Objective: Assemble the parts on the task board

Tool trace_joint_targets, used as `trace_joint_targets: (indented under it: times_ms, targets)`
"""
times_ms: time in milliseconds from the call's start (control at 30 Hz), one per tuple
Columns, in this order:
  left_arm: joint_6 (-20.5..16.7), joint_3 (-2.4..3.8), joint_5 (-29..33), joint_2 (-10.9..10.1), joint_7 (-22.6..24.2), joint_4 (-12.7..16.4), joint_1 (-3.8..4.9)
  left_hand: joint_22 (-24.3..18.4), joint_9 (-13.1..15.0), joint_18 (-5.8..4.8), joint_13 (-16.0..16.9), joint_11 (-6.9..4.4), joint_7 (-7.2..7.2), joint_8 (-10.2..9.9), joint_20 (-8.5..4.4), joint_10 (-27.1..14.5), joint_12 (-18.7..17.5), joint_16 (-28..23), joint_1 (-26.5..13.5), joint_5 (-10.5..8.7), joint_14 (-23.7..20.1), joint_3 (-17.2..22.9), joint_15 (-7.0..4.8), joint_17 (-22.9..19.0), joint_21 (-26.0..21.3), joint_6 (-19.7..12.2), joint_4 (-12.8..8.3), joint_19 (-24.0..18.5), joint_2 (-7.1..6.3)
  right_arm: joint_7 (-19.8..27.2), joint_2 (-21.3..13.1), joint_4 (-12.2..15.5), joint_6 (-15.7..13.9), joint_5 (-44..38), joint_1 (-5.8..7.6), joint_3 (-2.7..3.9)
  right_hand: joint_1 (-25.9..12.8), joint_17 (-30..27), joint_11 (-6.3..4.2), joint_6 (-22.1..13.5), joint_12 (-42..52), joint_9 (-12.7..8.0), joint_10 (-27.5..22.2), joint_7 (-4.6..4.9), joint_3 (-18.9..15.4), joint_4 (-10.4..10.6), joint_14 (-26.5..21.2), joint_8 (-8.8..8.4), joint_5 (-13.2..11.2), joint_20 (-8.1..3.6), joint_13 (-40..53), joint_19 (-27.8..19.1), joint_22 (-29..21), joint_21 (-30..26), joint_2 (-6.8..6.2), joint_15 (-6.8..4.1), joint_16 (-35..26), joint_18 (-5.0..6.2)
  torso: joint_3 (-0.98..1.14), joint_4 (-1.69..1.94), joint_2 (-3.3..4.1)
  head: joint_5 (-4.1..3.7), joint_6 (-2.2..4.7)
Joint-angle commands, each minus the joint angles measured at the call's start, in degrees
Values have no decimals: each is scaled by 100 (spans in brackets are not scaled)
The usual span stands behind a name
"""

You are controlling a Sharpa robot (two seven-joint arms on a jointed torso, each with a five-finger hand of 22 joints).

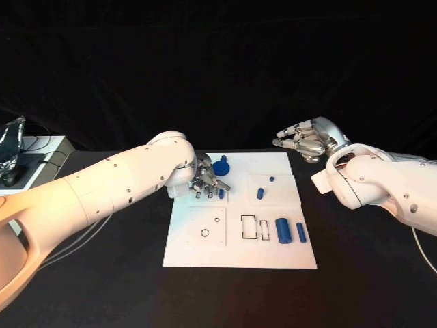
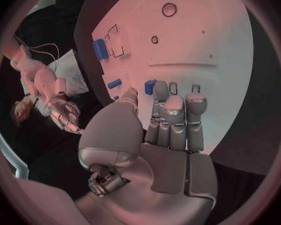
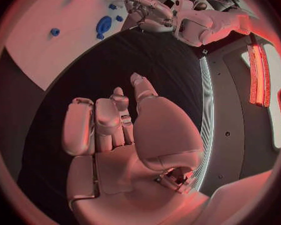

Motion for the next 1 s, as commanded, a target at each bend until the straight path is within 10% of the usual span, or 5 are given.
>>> trace_joint_targets:
  times_ms: [33,1000]
  targets:
    - [119,-4,-24,44,34,-36,7,18,15,-63,-15,-1,-22,-19,6,1,34,5,46,17,31,69,-1,5,-26,-19,-46,38,-10,11,12,-2,89,-51,2,4,-47,6,-16,-4,-29,5,-15,39,0,-17,-9,-36,13,-10,9,346,982,-15,-1,-14,-24,-5,0,-5,7,-7,-4]
    - [-13,-91,61,119,132,-146,-14,313,750,-80,-197,-27,-75,387,-12,-48,162,-12,-256,2,7,1132,-17,13,-235,-234,82,76,-428,-43,54,-27,98,-91,2,4,-25,13,-18,-6,-27,12,-7,41,21,-42,-6,-41,15,-11,16,349,983,-12,15,-15,-22,-5,12,11,11,5,2]
